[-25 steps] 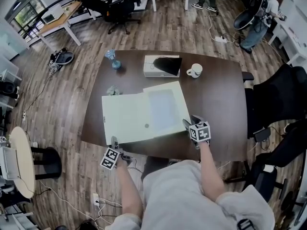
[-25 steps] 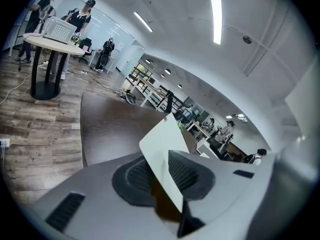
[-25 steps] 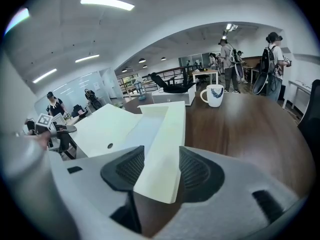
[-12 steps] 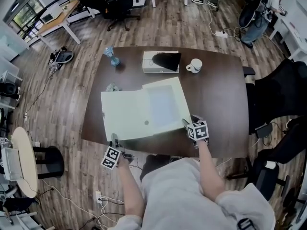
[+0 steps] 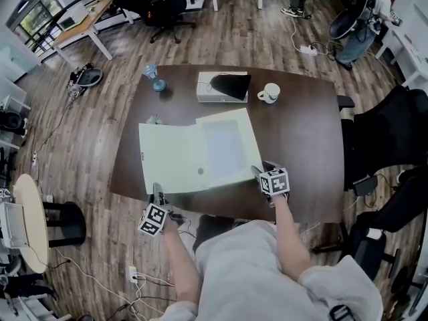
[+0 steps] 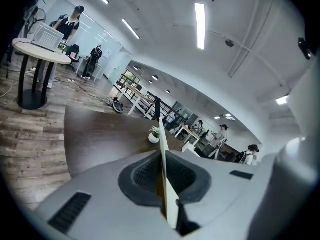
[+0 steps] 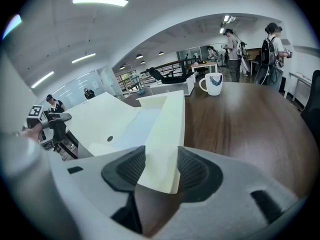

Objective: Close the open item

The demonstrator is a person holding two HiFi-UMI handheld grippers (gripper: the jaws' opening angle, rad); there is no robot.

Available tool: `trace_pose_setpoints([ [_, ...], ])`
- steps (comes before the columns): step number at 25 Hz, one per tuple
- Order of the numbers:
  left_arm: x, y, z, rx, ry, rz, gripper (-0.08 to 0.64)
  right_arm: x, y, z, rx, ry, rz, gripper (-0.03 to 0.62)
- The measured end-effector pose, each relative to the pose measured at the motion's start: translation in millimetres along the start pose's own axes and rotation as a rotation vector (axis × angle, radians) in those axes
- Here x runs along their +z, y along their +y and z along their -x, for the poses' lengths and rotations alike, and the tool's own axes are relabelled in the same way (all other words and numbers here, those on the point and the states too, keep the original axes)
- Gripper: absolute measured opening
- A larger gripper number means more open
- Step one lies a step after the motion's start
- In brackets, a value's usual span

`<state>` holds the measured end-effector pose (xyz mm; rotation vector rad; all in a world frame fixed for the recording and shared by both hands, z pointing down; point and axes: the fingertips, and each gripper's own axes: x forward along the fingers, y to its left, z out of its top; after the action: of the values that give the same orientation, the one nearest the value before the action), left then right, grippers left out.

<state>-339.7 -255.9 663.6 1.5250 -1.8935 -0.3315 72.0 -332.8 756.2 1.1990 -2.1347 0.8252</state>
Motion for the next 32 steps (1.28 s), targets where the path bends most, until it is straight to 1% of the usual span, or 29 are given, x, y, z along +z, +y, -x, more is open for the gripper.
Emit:
trace_pose_setpoints([
  [2,5,-2,2,0.018,-0.016,-0.023,0.014,0,0,0,0.008,0.002,-0.002,0.202],
  [4,13,-4,5,0.039,-0.032,-0.066,0.012,0,2,0,0.016,0.004,0.0,0.195],
  [8,17,-25,3,-0.017,-0.031,-0.096,0.012,-2,4,-1,0.037,0.002,0.001,0.187],
  [12,22,-34,2,-0.011,-0.04,-0.156,0.012,-2,6,-3,0.044,0.004,0.008,0.175],
  [15,22,-45,-1,-0.037,-0.033,-0.165,0.012,-2,9,-5,0.05,0.005,0.006,0.172],
  [18,29,-53,-4,-0.047,-0.044,-0.207,0.012,-1,13,-9,0.06,0.004,0.01,0.167],
  [22,35,-67,-6,-0.069,-0.045,-0.237,0.012,1,18,-11,0.074,0.005,0.019,0.162],
  [26,39,-79,-6,-0.087,-0.045,-0.287,0.012,0,27,-14,0.098,0.014,0.037,0.153],
  [28,41,-87,-6,-0.107,-0.047,-0.322,0.013,-1,35,-17,0.125,0.017,0.046,0.144],
  [32,43,-111,-7,-0.152,-0.044,-0.437,0.014,-1,58,-23,0.192,0.027,0.087,0.135],
])
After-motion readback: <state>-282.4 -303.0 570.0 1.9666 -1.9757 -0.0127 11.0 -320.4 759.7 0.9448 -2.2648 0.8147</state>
